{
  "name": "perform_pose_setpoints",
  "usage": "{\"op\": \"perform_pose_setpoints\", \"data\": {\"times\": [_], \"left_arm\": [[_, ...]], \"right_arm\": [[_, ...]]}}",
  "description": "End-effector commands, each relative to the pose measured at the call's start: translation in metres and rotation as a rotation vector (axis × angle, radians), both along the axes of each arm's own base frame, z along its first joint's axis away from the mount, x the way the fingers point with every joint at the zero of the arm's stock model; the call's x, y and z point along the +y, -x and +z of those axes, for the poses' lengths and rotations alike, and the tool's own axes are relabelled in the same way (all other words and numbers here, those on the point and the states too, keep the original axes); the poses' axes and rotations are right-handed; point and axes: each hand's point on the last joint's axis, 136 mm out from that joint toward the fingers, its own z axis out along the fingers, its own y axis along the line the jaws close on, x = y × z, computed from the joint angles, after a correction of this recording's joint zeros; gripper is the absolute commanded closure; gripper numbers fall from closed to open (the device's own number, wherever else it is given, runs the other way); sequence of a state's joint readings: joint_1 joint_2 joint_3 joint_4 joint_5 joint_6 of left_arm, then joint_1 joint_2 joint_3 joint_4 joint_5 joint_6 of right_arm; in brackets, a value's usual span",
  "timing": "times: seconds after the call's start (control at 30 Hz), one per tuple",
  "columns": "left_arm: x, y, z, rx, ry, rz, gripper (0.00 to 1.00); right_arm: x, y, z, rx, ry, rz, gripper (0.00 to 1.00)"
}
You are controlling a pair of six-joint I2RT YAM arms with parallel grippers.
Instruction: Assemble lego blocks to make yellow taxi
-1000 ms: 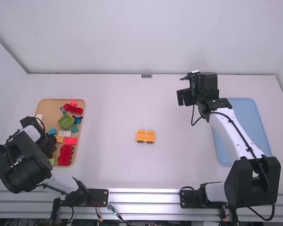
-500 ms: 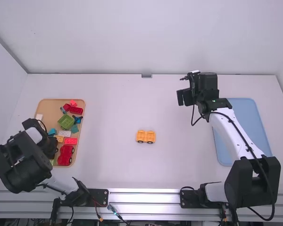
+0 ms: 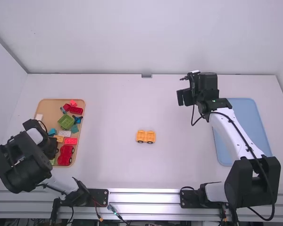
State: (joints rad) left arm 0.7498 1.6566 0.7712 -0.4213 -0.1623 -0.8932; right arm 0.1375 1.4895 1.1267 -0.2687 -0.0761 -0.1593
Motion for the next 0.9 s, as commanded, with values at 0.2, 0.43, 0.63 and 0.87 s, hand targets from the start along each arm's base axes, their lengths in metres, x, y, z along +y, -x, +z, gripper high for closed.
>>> {"op": "perform_pose_setpoints", "data": {"times": [0.2,0.43,0.63,0.87], "left_arm": [[-0.001,-0.023,0.021,-0.090,0.025,-0.110,0.78],[-0.013,-0.049,0.075,-0.286,-0.021,-0.261,0.83],[-0.068,-0.088,0.144,-0.565,-0.072,-0.673,0.82],[-0.174,-0.133,0.194,-0.857,-0.059,-1.158,0.84]], "right_arm": [[0.003,-0.007,0.012,-0.023,-0.012,0.003,0.01],[0.020,-0.004,0.015,-0.021,-0.078,0.079,0.01],[0.059,0.009,0.028,-0.019,-0.240,0.268,0.01],[0.123,0.040,0.059,-0.050,-0.472,0.618,0.01]]}}
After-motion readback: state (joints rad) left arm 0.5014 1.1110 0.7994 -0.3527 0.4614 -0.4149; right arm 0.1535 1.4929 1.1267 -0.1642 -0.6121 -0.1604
